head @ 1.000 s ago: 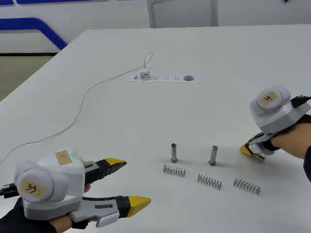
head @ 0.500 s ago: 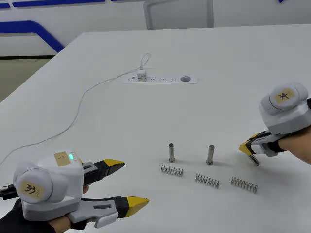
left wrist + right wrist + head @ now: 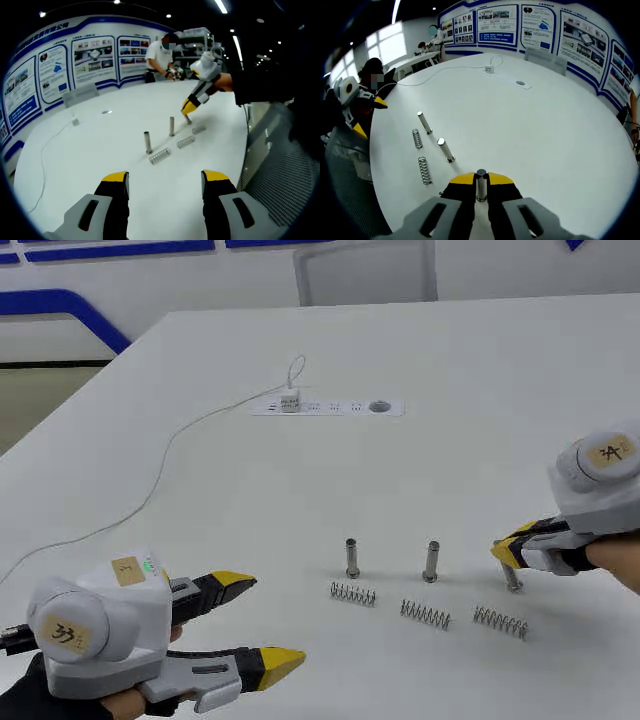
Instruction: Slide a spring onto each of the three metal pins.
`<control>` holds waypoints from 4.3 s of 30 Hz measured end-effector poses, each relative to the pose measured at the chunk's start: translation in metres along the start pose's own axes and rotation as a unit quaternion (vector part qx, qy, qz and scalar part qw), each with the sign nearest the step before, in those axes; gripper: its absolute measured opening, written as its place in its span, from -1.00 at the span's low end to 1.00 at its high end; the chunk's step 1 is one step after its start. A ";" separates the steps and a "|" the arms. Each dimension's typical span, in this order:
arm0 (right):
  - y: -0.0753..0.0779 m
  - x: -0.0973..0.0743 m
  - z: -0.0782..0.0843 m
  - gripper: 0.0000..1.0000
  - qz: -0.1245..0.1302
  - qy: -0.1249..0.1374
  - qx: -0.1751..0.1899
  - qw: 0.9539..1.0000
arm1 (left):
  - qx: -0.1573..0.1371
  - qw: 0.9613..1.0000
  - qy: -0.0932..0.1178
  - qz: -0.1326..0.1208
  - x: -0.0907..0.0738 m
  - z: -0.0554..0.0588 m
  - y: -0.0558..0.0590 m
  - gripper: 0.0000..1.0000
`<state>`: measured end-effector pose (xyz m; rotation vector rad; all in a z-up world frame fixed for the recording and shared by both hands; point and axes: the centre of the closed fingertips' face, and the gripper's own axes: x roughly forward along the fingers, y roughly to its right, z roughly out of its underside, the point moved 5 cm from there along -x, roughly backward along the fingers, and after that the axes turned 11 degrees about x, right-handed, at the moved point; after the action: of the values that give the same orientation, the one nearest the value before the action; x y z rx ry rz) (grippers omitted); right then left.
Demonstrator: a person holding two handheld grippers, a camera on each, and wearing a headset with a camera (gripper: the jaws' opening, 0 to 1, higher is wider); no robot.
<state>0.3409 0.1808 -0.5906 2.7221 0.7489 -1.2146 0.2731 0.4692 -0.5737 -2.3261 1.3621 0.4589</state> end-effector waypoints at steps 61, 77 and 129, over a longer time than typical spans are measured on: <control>-0.010 -0.038 0.027 -0.77 -0.018 0.034 -0.021 0.999 | 0.004 1.000 -0.008 0.005 0.002 0.001 0.003 0.19; -0.027 -0.017 0.064 -0.68 -0.089 -0.053 -0.089 0.991 | 0.004 1.000 -0.007 0.005 0.001 0.001 0.003 0.19; -0.064 -0.039 0.034 -0.77 -0.156 -0.079 -0.185 0.967 | 0.108 0.983 0.044 0.145 0.073 -0.070 0.042 0.03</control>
<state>0.2658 0.2128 -0.5775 2.2368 1.2720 -1.1809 0.2752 0.3614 -0.5550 -2.0045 1.7112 0.2784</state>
